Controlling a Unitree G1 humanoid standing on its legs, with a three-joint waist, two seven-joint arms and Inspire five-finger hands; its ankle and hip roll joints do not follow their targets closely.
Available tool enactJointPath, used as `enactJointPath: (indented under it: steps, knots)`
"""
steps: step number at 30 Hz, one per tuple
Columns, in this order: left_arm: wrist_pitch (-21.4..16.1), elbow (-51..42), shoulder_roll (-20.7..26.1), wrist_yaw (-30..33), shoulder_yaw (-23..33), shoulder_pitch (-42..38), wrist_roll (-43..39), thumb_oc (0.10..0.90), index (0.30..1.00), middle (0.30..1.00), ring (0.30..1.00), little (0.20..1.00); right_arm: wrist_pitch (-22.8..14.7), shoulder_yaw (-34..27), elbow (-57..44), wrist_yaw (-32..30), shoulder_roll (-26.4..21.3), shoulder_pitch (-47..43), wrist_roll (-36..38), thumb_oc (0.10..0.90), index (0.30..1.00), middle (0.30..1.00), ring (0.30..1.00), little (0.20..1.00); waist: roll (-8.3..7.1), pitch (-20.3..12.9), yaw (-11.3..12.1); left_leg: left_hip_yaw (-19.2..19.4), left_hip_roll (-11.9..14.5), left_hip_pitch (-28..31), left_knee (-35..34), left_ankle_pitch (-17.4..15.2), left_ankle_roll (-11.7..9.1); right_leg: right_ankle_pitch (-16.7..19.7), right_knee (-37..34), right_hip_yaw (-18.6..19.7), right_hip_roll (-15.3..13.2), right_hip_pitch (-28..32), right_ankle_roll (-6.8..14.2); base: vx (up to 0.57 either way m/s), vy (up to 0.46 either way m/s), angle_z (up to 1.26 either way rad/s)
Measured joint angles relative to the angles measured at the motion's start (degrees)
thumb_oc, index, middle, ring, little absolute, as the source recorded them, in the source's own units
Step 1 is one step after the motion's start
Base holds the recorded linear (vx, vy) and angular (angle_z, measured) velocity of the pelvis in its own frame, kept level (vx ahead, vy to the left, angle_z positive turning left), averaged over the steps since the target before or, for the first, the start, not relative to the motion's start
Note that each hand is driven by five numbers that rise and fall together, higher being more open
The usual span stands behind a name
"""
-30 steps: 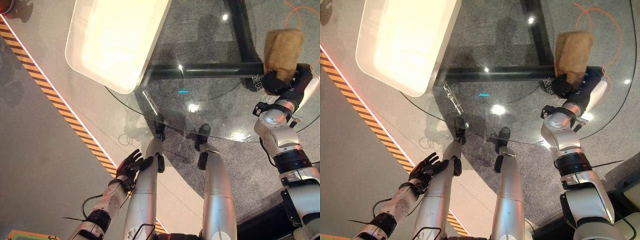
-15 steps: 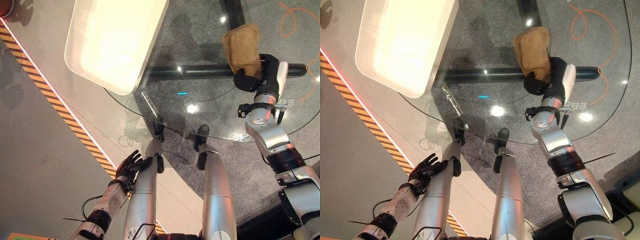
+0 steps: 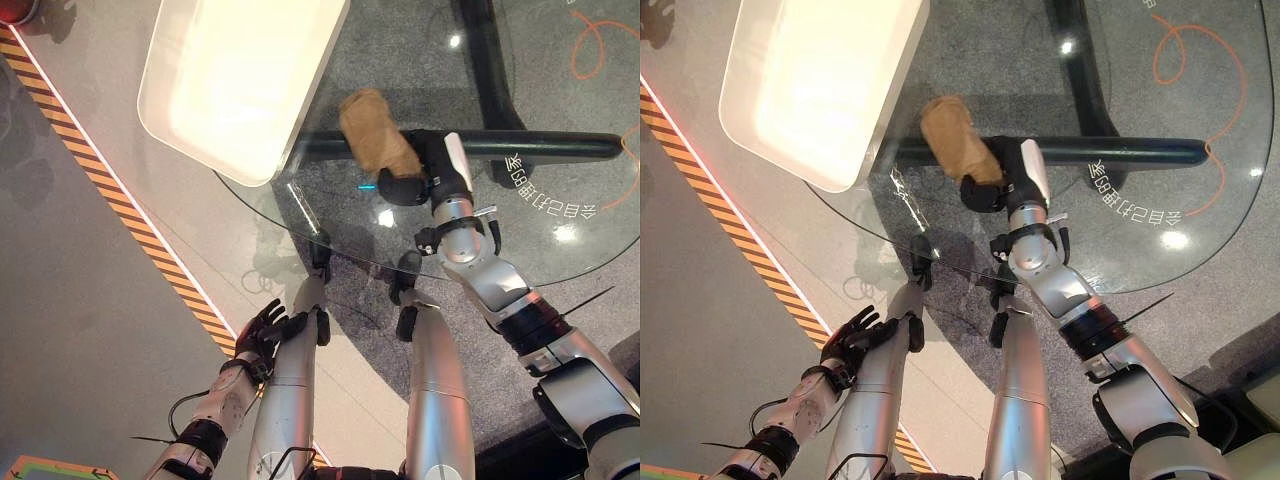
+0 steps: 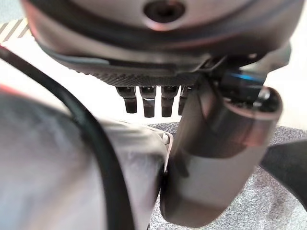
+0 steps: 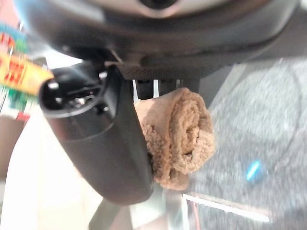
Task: Wipe the table with a cloth and put it in the basket.
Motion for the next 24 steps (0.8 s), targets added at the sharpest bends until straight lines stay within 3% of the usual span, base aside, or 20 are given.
enactJointPath:
  steps: [6,24]
  knots:
    - [-0.02,-0.19,-0.18,0.13,-0.16,-0.07,0.06,0.800,0.900,0.900,0.900,0.900,2.00,3.09,-0.80,1.81,0.28,-0.67,-1.17,0.100,0.300,0.300,0.300,0.200,0.00,0.00,0.25,-0.34,-0.26,0.01,0.15,0.08,-0.11,-0.38,0.65,-0.25,-0.33,0.01,-0.15,0.00,0.003,0.04]
    - [-0.37,-0.10,-0.17,0.54,-0.52,-0.04,-0.03,0.800,0.900,0.900,0.900,0.900,3.05,1.77,-0.92,-0.59,-0.15,1.82,-0.39,0.100,0.300,0.300,0.300,0.200,-0.01,0.01,-0.03,-0.65,-0.31,1.42,0.21,0.33,-0.10,-0.36,0.68,-0.46,-0.39,1.58,-0.15,-0.01,-0.011,0.00]
